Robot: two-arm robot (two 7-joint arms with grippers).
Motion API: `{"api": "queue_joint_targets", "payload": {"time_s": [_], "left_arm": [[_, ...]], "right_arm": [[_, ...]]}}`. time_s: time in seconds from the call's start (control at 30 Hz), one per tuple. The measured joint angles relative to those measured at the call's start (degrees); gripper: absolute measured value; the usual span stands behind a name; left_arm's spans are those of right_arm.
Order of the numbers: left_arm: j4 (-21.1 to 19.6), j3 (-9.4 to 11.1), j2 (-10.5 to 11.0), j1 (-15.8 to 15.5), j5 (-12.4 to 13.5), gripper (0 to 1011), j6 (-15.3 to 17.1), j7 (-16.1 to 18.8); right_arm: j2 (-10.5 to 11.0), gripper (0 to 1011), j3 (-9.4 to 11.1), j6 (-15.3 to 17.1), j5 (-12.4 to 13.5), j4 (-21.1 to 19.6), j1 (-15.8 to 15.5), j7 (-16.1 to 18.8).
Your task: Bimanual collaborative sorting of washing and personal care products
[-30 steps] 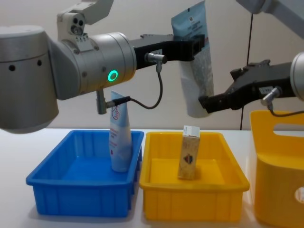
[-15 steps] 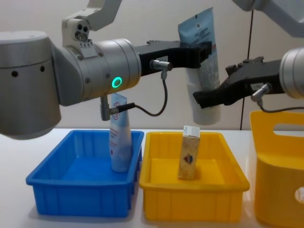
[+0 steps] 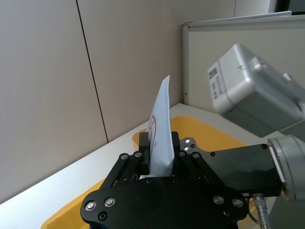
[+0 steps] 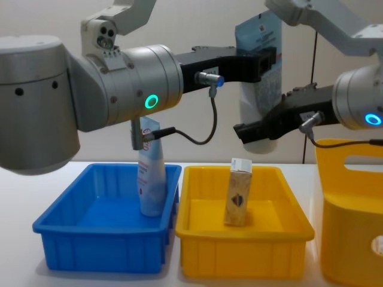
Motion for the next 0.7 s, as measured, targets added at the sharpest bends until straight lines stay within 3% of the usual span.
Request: {"api": "queue_joint_targets", "payload": {"time_s": [0.17, 0.47, 0.7], "left_arm": [[-0.2, 0.1, 0.0, 0.0, 0.0, 216, -0.1, -0.1], [-0.4, 0.2, 0.1, 0.1, -0.1, 215, -0.4, -0.2], [-0.5, 0.3, 0.1, 0.1, -0.1, 215, -0.5, -0.3]], "right_arm": [[-0.5, 905, -0.1, 0.2, 0.0, 0.8, 0.5, 0.3], [-1.0, 640, -0.2, 0.5, 0.0, 1.8, 1.0, 0.5], [-1.2, 628, -0.2, 0.7, 0.0, 2.1, 1.2, 0.6]]}}
